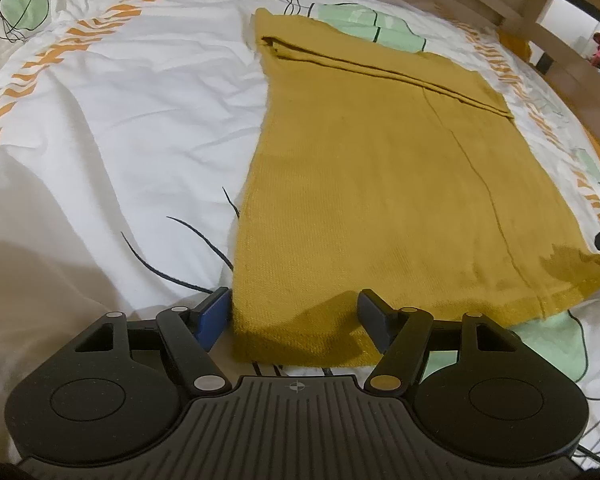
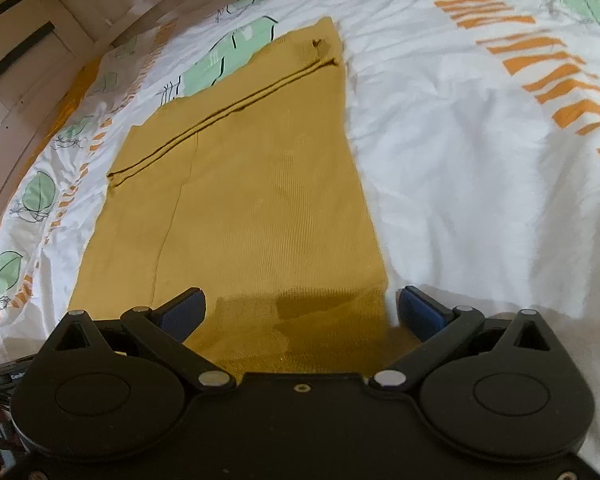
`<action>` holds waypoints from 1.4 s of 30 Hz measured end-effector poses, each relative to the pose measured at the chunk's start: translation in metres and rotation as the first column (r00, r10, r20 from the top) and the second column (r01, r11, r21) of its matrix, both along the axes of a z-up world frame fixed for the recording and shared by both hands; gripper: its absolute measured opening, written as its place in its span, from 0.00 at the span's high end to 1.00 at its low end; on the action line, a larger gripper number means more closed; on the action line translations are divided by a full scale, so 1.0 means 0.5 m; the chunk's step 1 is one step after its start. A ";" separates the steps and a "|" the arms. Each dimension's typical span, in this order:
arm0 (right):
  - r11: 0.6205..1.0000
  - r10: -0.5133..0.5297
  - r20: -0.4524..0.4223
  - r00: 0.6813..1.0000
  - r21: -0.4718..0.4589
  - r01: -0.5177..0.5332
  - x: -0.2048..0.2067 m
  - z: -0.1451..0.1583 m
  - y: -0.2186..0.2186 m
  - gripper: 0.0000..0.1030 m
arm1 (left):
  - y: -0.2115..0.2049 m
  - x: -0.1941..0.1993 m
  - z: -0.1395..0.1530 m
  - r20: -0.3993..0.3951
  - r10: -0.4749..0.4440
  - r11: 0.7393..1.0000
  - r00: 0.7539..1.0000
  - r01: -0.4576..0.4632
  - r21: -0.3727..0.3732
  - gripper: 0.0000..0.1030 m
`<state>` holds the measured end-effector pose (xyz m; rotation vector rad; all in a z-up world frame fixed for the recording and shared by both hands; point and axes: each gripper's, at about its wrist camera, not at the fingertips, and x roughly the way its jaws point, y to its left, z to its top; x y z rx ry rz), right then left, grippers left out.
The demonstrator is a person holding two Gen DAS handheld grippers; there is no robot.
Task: Fold small clothes
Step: 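Close both tools on the sweater hem, then lift the hem with both tools and fold it toward the collar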
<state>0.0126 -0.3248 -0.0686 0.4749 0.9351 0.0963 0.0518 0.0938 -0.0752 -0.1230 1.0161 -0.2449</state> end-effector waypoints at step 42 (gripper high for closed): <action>0.992 -0.026 0.142 0.989 0.126 0.008 -0.013 0.065 -0.019 0.85 | 0.030 -0.002 0.101 0.168 0.110 0.979 0.980 -0.077 -0.189 0.94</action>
